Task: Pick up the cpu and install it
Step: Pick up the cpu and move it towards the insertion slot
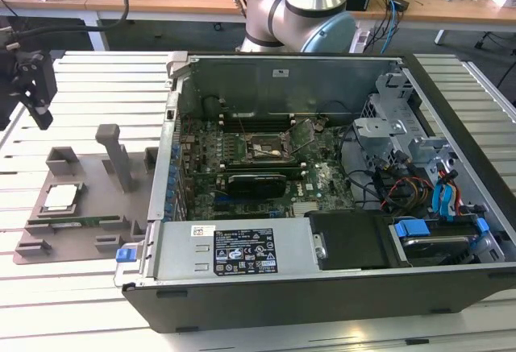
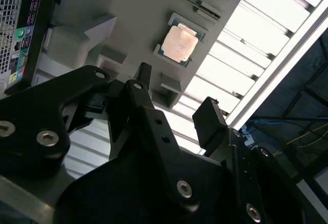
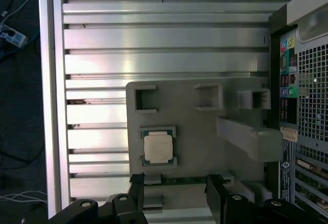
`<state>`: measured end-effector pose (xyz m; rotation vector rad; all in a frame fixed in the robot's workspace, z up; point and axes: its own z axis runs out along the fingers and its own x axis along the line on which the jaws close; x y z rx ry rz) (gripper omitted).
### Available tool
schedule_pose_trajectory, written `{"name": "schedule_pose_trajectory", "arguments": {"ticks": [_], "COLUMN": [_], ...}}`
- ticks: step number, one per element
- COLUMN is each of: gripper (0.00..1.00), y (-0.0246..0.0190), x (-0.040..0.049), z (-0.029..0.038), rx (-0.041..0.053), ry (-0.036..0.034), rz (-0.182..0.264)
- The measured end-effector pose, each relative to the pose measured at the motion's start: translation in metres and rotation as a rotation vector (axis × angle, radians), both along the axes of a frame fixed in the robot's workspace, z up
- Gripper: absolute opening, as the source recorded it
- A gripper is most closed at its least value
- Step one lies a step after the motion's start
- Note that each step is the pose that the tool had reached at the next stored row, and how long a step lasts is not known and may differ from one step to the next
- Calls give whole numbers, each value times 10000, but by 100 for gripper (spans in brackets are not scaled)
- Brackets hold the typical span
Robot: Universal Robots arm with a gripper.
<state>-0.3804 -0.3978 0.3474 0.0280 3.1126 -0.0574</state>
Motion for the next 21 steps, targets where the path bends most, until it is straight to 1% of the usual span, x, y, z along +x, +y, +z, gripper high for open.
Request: {"name": "schedule_pose_trajectory", "arguments": {"ticks": [10,18,21], "gripper": [60,60,60], "y": [0,0,0], "x": [0,0,0], "z": [-91,-181,-202], "rx": [0,-1,-1], "ry": [0,0,0], "rz": [0,0,0]}}
